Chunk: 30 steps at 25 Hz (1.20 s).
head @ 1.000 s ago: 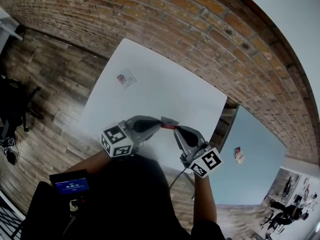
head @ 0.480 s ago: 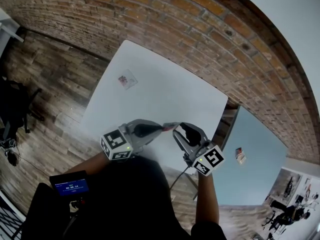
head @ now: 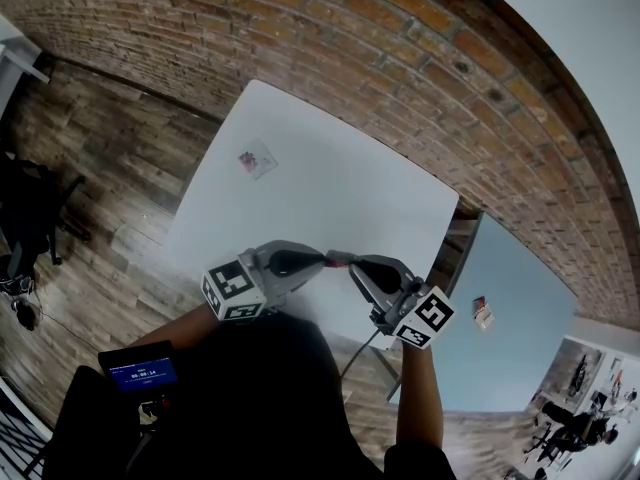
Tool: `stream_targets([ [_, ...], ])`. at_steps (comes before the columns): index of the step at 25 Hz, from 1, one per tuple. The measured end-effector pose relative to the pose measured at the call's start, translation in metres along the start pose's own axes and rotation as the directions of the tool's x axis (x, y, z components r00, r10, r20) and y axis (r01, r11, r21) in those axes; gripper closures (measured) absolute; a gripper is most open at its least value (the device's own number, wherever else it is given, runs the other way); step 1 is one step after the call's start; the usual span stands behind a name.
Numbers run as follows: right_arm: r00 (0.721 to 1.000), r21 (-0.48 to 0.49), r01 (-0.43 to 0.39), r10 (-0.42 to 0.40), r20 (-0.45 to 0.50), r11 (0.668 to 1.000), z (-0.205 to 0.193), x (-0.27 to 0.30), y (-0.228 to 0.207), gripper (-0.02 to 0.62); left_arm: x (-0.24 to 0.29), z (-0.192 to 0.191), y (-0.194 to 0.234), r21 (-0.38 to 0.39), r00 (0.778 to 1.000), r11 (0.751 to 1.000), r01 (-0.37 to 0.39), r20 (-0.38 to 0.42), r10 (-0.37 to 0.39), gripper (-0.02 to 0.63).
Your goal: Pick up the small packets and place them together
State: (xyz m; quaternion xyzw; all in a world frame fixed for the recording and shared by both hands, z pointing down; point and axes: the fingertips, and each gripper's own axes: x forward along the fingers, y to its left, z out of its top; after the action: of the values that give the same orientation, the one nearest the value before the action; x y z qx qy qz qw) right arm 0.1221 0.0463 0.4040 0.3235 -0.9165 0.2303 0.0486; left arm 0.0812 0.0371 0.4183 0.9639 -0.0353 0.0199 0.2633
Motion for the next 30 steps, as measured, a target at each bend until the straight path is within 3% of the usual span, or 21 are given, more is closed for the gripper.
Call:
stream_targets([
  [5, 0.999, 0.035, 0.048, -0.048, 0.0, 0.998, -0.009, -0.002, -0.01, 0.591, 0.003, -0.008, 0.01, -0.009, 0.999, 1.0, -0.03, -0.029, 0.03, 0.601],
  [9, 0.992, 0.11, 0.125, -0.126, -0.005, 0.986, -0.024, -0.012, -0.04, 0.591, -0.004, -0.009, 0.027, 0.008, 0.994, 0.994, -0.109, -0.026, 0.109, 0.558],
  [13, 0.977, 0.196, 0.21, -0.197, -0.088, 0.958, -0.07, -0.011, -0.083, 0.591, -0.009, -0.008, 0.034, 0.056, 0.986, 0.985, -0.163, -0.035, 0.165, 0.606],
  [17, 0.948, 0.284, 0.308, -0.266, -0.175, 0.908, -0.126, 0.001, -0.124, 0.591, -0.011, -0.016, 0.036, 0.053, 0.978, 0.979, -0.197, -0.06, 0.2, 0.606],
  [22, 0.928, 0.417, 0.334, -0.216, -0.305, 0.845, -0.195, 0.026, -0.149, 0.591, -0.025, -0.023, 0.046, 0.035, 0.965, 0.968, -0.25, -0.066, 0.252, 0.606],
  [26, 0.909, 0.509, 0.401, -0.26, -0.327, 0.762, -0.224, 0.027, -0.175, 0.591, -0.034, -0.028, 0.05, 0.024, 0.959, 0.962, -0.272, -0.073, 0.273, 0.606],
  [30, 0.889, 0.555, 0.439, -0.252, -0.383, 0.706, -0.241, 0.027, -0.189, 0.591, -0.037, -0.025, 0.052, 0.006, 0.958, 0.96, -0.281, -0.058, 0.281, 0.606],
])
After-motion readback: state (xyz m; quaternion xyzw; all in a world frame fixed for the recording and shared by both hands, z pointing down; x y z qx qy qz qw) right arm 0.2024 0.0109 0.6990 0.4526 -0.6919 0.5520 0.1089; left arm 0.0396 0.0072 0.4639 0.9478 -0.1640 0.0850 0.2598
